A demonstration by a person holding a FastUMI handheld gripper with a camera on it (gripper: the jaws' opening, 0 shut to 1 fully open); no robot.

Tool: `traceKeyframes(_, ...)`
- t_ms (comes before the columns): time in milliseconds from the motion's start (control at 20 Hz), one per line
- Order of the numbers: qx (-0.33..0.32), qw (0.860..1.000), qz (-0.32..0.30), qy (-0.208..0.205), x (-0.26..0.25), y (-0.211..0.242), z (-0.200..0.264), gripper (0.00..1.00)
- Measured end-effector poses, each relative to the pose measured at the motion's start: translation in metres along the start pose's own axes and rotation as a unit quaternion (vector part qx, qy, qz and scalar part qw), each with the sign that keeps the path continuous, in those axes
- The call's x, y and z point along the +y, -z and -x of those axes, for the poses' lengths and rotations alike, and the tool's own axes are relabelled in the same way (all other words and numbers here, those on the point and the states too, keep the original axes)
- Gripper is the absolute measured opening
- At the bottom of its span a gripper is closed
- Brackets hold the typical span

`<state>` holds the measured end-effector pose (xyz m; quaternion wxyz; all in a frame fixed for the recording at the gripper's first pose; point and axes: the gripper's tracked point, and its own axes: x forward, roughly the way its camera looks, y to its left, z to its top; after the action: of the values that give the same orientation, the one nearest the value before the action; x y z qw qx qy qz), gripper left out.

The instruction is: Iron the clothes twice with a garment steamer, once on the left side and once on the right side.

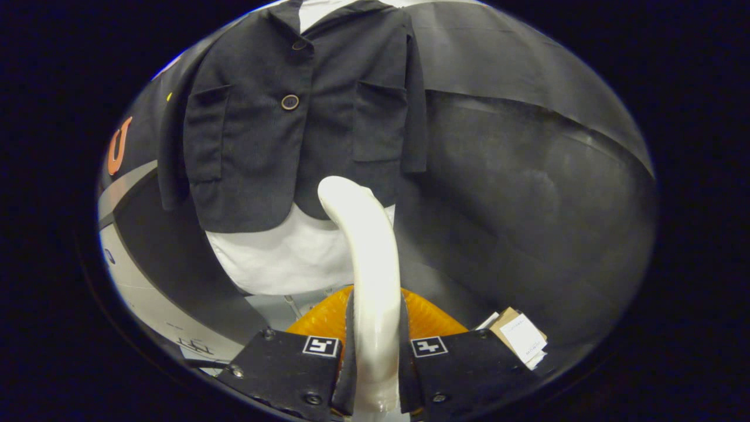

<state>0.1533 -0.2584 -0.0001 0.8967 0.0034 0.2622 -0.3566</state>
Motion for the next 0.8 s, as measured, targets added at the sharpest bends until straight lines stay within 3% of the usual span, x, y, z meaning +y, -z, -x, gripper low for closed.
traceKeyframes(350, -0.008, 1.0, 0.001, -0.012, 0.001, -0.008, 0.004, 0.32)
traceKeyframes(800, -0.13, 0.989, 0.012, -0.071, 0.012, -0.041, 0.01, 0.31)
